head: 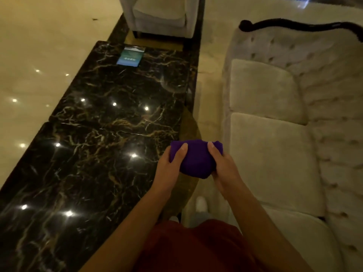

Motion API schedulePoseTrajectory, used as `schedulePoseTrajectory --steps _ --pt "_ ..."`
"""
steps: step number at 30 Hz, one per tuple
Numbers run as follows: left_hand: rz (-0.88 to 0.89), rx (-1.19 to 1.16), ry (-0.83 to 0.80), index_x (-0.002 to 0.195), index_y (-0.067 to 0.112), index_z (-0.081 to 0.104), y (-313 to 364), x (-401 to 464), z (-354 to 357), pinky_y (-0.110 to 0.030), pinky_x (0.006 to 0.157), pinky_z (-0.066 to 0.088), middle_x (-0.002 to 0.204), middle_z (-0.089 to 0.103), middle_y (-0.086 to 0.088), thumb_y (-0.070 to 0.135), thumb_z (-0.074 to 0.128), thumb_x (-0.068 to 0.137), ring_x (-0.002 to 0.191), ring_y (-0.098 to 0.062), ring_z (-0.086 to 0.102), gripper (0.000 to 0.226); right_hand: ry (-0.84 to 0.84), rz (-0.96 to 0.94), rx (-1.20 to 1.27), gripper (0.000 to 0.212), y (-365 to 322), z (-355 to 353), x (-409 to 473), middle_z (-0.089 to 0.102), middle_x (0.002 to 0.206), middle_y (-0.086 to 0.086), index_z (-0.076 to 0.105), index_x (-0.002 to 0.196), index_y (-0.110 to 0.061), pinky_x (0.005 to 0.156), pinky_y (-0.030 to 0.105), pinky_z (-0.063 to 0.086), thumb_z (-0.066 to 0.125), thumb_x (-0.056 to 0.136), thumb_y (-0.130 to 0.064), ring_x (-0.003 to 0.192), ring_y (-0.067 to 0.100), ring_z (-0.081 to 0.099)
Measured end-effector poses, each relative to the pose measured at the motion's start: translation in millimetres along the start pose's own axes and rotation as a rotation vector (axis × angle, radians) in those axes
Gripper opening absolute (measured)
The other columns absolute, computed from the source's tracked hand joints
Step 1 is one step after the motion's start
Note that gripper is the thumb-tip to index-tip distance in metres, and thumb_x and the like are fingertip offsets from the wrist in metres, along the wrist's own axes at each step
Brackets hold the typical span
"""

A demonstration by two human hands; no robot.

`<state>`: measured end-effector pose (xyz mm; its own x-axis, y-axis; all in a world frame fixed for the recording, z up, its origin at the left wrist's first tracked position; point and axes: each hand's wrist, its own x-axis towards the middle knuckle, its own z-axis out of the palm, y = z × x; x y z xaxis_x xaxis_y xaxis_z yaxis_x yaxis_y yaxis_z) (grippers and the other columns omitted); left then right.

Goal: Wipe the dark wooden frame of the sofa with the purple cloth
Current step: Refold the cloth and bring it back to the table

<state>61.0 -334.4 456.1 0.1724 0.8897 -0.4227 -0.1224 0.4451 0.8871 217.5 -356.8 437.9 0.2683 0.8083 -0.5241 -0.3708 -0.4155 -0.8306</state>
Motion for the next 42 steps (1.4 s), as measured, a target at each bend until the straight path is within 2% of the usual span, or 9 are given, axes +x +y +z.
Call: schedulePoseTrajectory --steps 4,9,15,24,27,30,34,38,42 --pt "-0.109 -0.186 0.013 0.135 0.023 0.062 9 36 -15 -0.035 0.094 0.060 0.124 0.075 -0.002 0.053 0.076 0.078 0.114 -0.018 0.073 0.066 -0.166 0.170 0.048 0.067 -10 23 51 0.080 0.115 0.009 0.076 0.117 -0.019 0.074 0.035 0.065 0.085 0.066 -0.061 0.105 0.026 0.077" --pt "-0.045 -0.207 0.237 0.122 0.015 0.069 20 86 -12 -0.023 0.073 0.061 0.109 0.080 -0.003 0.041 0.079 0.079 0.100 -0.018 0.077 0.052 -0.305 0.255 -0.167 0.056 -34 45 126 0.079 0.117 0.005 0.074 0.120 -0.024 0.078 0.037 0.065 0.081 0.078 -0.060 0.103 0.021 0.078" --pt "-0.013 -0.370 0.459 0.125 0.012 0.068 37 143 0 -0.026 0.073 0.061 0.112 0.079 -0.007 0.021 0.077 0.085 0.101 -0.022 0.077 0.042 -0.553 0.149 -0.455 0.087 -81 60 209 0.063 0.134 -0.006 0.053 0.142 -0.042 0.077 0.034 0.065 0.087 0.065 -0.064 0.116 0.017 0.070" --pt "-0.069 -0.658 0.503 0.135 0.011 0.063 24 177 -37 -0.031 0.080 0.061 0.129 0.072 -0.012 0.025 0.075 0.085 0.111 -0.023 0.073 0.054 -0.928 0.096 -0.745 0.048 -94 126 288 0.072 0.118 -0.009 0.069 0.109 -0.049 0.074 0.022 0.061 0.091 0.066 -0.046 0.101 0.004 0.073" --pt "-0.086 -0.824 0.556 0.138 0.015 0.061 2 184 -57 -0.039 0.088 0.061 0.133 0.070 -0.010 0.024 0.075 0.087 0.121 -0.026 0.069 0.054 -0.934 0.136 -0.757 0.042 -82 148 306 0.069 0.122 -0.004 0.071 0.106 -0.047 0.073 0.022 0.061 0.090 0.069 -0.039 0.104 0.010 0.072" --pt "-0.235 -0.549 0.705 0.138 0.017 0.059 -7 204 -65 -0.045 0.097 0.059 0.133 0.068 -0.007 0.035 0.078 0.085 0.118 -0.023 0.068 0.059 -0.888 0.129 -0.783 0.044 -72 164 326 0.066 0.127 -0.001 0.070 0.109 -0.043 0.076 0.025 0.062 0.089 0.071 -0.032 0.112 0.018 0.068" --pt "-0.315 -0.381 0.729 0.131 0.026 0.059 -1 231 -72 -0.026 0.079 0.055 0.118 0.070 0.008 0.048 0.074 0.090 0.104 -0.005 0.068 0.049 -0.827 0.126 -0.802 0.045 -62 178 354 0.065 0.127 -0.001 0.068 0.110 -0.042 0.077 0.031 0.064 0.090 0.073 -0.032 0.112 0.019 0.068" --pt "-0.323 -0.636 0.661 0.135 0.022 0.063 0 264 -77 -0.033 0.085 0.060 0.126 0.073 -0.001 0.040 0.071 0.095 0.116 -0.018 0.070 0.045 -0.828 0.358 -0.761 0.047 -46 191 386 0.072 0.123 -0.002 0.072 0.108 -0.043 0.076 0.036 0.064 0.093 0.067 -0.033 0.110 0.022 0.072" --pt "-0.308 -0.814 0.824 0.135 0.009 0.065 -15 300 -88 -0.032 0.083 0.063 0.126 0.074 -0.012 0.021 0.069 0.098 0.112 -0.023 0.073 0.040 -0.888 0.586 -0.792 0.054 -15 206 426 0.072 0.128 0.002 0.072 0.114 -0.038 0.079 0.040 0.064 0.094 0.064 -0.034 0.115 0.026 0.072"
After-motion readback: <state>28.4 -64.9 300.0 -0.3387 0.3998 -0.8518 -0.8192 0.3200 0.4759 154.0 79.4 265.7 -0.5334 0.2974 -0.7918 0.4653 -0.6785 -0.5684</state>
